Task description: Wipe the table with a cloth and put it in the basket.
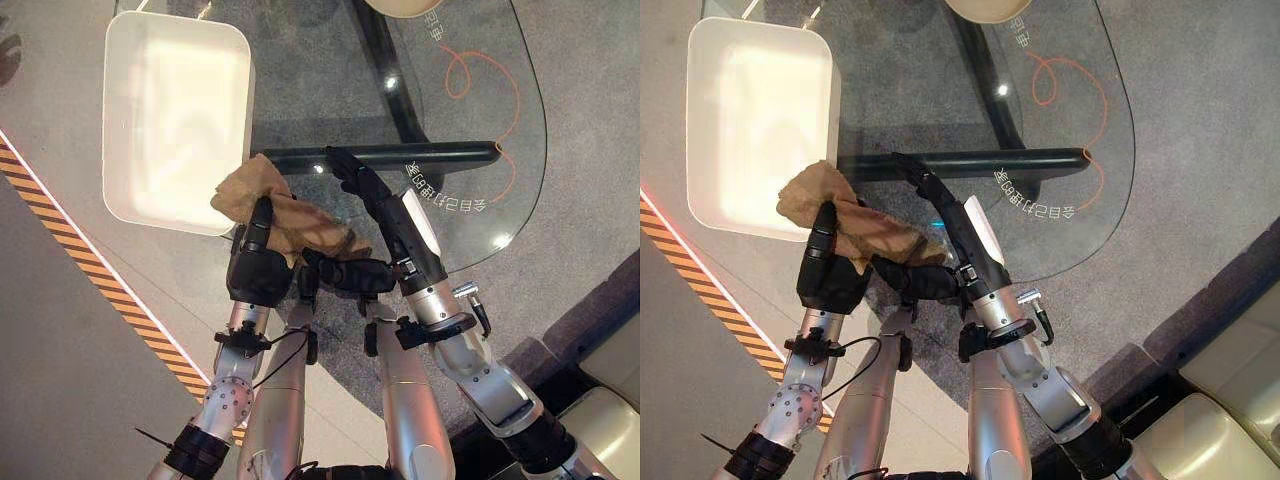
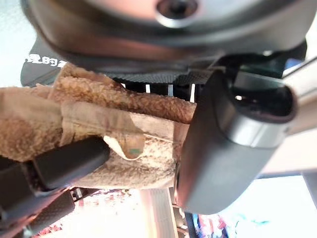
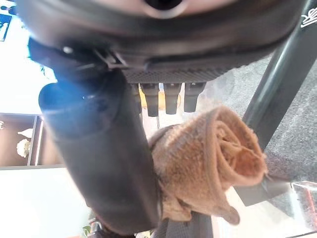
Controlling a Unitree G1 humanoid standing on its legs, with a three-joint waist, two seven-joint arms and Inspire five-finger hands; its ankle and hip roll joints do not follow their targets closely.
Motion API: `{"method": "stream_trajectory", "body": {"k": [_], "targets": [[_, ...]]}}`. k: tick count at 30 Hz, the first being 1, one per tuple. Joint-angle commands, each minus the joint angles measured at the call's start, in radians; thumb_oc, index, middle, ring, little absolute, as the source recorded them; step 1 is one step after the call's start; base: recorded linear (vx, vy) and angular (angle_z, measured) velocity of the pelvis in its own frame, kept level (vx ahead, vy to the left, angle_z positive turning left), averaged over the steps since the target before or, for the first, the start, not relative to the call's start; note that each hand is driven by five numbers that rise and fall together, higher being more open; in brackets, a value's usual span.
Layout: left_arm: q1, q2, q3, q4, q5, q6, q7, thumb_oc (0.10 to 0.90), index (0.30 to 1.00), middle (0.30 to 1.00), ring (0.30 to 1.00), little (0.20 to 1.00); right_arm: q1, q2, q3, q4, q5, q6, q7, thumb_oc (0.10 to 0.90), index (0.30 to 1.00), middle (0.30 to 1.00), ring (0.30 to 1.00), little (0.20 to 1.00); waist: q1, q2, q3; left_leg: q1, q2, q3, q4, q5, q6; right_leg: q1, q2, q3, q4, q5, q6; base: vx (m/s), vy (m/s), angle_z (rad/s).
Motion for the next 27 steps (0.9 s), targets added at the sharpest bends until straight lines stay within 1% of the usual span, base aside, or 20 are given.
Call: {"method": "stream_trajectory", "body": {"k": [1,3,4,9,10,11,16,20,23,25,26,27], "targets": [[0.069,0.044,0.175,-0.256,0.078,-0.174,-0.019,0.100,0.300,0.300,0.300,0.200,0.034,-0.034,-0.201,-0.095,0.026,-0.019,-0.082,0.800,0.900,0.900,0.900,0.900,0.033,0.008,-0.027,-0.001,-0.031,0.026,0.052,-0.068,0.059,0.055,0.058,0.023,-0.107,0.064,0.011,0.01,0.042,-0.01],[0.064,0.048,0.199,-0.254,0.117,-0.198,0.023,0.100,0.300,0.300,0.300,0.200,0.040,-0.033,-0.201,-0.087,0.020,-0.011,-0.077,0.800,0.900,0.900,0.900,0.900,0.035,0.014,-0.027,-0.002,-0.034,0.024,0.059,-0.070,0.057,0.054,0.056,0.024,-0.100,0.058,0.009,0.01,0.051,-0.02],[0.061,0.051,0.220,-0.254,0.163,-0.209,0.071,0.100,0.300,0.300,0.300,0.200,0.045,-0.034,-0.205,-0.082,0.018,-0.004,-0.071,0.800,0.900,0.900,0.900,0.900,0.036,0.019,-0.027,-0.001,-0.036,0.023,0.060,-0.069,0.056,0.055,0.055,0.025,-0.097,0.054,0.008,0.02,0.075,-0.02],[0.052,0.064,0.274,-0.247,0.269,-0.226,0.189,0.100,0.300,0.300,0.300,0.200,0.058,-0.034,-0.214,-0.080,0.013,0.011,-0.057,0.800,0.900,0.900,0.900,0.900,0.039,0.031,-0.027,-0.014,-0.039,0.025,0.070,-0.068,0.055,0.042,0.052,0.026,-0.082,0.044,0.003,0.00,0.051,-0.01],[0.050,0.066,0.282,-0.243,0.283,-0.229,0.199,0.100,0.300,0.300,0.300,0.200,0.059,-0.035,-0.215,-0.079,0.014,0.012,-0.055,0.800,0.900,0.900,0.900,0.900,0.040,0.032,-0.027,-0.015,-0.038,0.026,0.071,-0.068,0.054,0.040,0.051,0.027,-0.080,0.043,0.003,0.00,0.071,-0.01],[0.045,0.070,0.298,-0.232,0.332,-0.240,0.231,0.100,0.300,0.300,0.300,0.200,0.056,-0.034,-0.214,-0.077,0.013,0.022,-0.052,0.800,0.900,0.900,0.900,0.900,0.040,0.034,-0.027,-0.016,-0.038,0.028,0.073,-0.069,0.054,0.038,0.051,0.029,-0.077,0.039,0.002,0.00,0.065,-0.01],[0.028,0.094,0.333,-0.206,0.467,-0.257,0.316,0.100,0.300,0.300,0.300,0.200,0.056,-0.037,-0.222,-0.066,0.020,0.032,-0.039,0.800,0.900,0.900,0.900,0.900,0.039,0.035,-0.027,-0.021,-0.040,0.032,0.084,-0.072,0.055,0.034,0.052,0.034,-0.069,0.035,-0.001,0.01,0.055,0.01],[-0.008,0.124,0.358,-0.173,0.606,-0.277,0.429,0.100,0.300,0.300,0.300,0.200,0.032,-0.039,-0.214,-0.048,0.028,0.048,-0.024,0.800,0.900,0.900,0.900,0.900,0.038,0.036,-0.027,-0.028,-0.037,0.038,0.096,-0.075,0.054,0.028,0.051,0.040,-0.060,0.031,-0.003,0.01,0.064,0.01],[-0.031,0.142,0.369,-0.153,0.697,-0.270,0.503,0.100,0.300,0.300,0.300,0.200,0.015,-0.037,-0.203,-0.034,0.028,0.067,-0.016,0.800,0.900,0.900,0.900,0.900,0.038,0.038,-0.027,-0.038,-0.036,0.040,0.106,-0.077,0.053,0.019,0.050,0.041,-0.052,0.029,-0.003,0.01,0.062,-0.02],[-0.066,0.170,0.378,-0.115,0.807,-0.248,0.614,0.100,0.300,0.300,0.300,0.200,-0.006,-0.037,-0.183,-0.017,0.030,0.101,-0.003,0.800,0.900,0.900,0.900,0.900,0.037,0.041,-0.027,-0.045,-0.035,0.043,0.113,-0.078,0.052,0.010,0.048,0.042,-0.046,0.027,-0.005,0.01,0.074,-0.01],[-0.069,0.172,0.379,-0.112,0.819,-0.244,0.628,0.100,0.300,0.300,0.300,0.200,-0.008,-0.037,-0.181,-0.016,0.031,0.106,0.000,0.800,0.900,0.900,0.900,0.900,0.037,0.042,-0.027,-0.047,-0.035,0.044,0.114,-0.078,0.052,0.009,0.047,0.042,-0.045,0.026,-0.005,0.01,0.064,0.00],[-0.084,0.185,0.382,-0.091,0.852,-0.238,0.672,0.100,0.300,0.300,0.300,0.200,-0.017,-0.040,-0.172,-0.003,0.032,0.115,0.007,0.800,0.900,0.900,0.900,0.900,0.037,0.043,-0.027,-0.053,-0.034,0.045,0.121,-0.080,0.052,0.003,0.046,0.041,-0.041,0.024,-0.006,0.02,0.072,0.01]]}}
